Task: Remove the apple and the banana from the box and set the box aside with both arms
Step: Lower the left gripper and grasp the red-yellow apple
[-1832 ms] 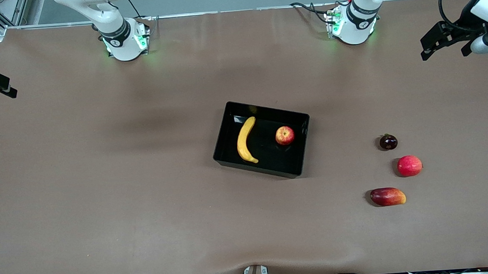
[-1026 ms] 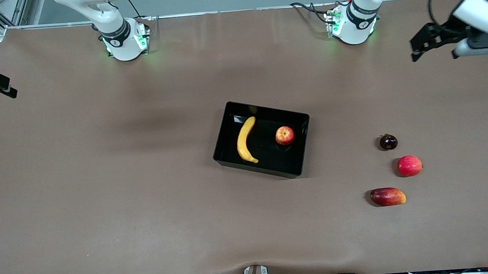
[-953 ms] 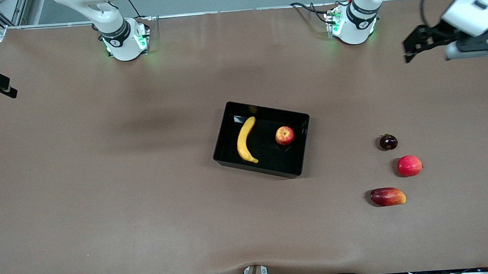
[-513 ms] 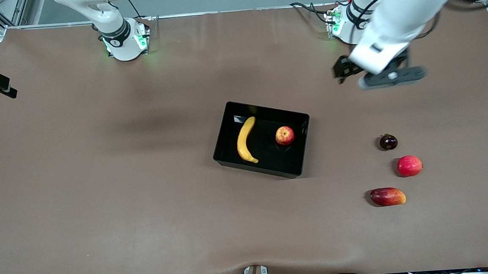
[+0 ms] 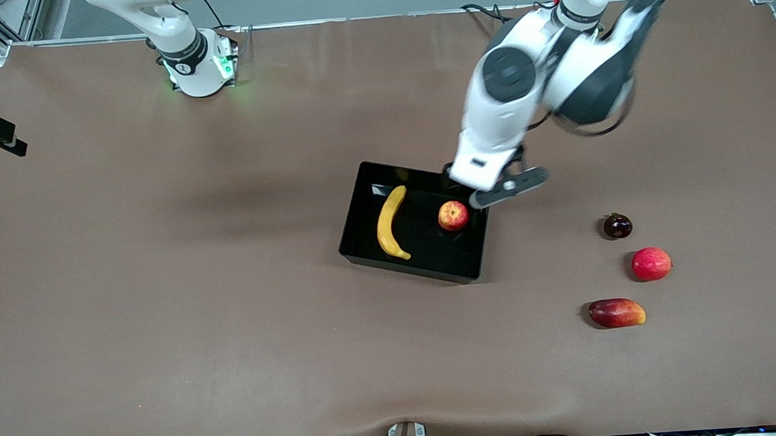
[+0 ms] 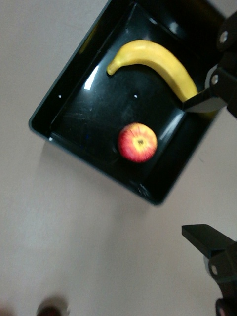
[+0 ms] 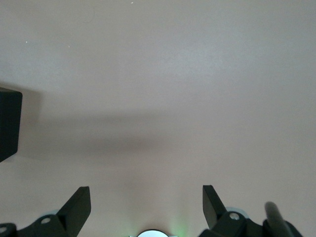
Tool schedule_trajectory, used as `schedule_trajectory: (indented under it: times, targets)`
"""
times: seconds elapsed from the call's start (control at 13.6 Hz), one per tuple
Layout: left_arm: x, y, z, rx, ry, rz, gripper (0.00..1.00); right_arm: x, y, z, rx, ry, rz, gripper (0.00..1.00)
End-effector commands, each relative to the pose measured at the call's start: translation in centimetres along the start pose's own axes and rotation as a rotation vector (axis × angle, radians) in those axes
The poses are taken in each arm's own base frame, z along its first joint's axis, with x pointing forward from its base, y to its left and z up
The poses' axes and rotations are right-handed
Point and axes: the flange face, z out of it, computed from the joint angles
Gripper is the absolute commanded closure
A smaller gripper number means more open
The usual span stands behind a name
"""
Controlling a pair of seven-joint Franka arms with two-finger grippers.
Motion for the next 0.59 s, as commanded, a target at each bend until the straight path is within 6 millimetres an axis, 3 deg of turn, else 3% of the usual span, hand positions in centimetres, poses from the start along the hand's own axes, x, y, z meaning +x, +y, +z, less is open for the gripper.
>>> schedule_trajectory:
  times: [0.0, 0.37, 0.51]
  targets:
    - [0.5, 2.0, 4.7, 0.003, 0.04, -0.041, 0.0, 0.2, 0.3, -0.3, 0.002, 0.006, 0.005, 0.0]
    - [-0.6, 1.7, 13.0, -0.004, 0.031, -0.031, 0.0, 0.2, 0.2, -0.2, 0.004, 0.004, 0.003, 0.0]
    - [-0.6, 1.5, 14.6, -0.005, 0.018, -0.032, 0.0, 0.2, 0.3, -0.2, 0.002, 0.004, 0.005, 0.0]
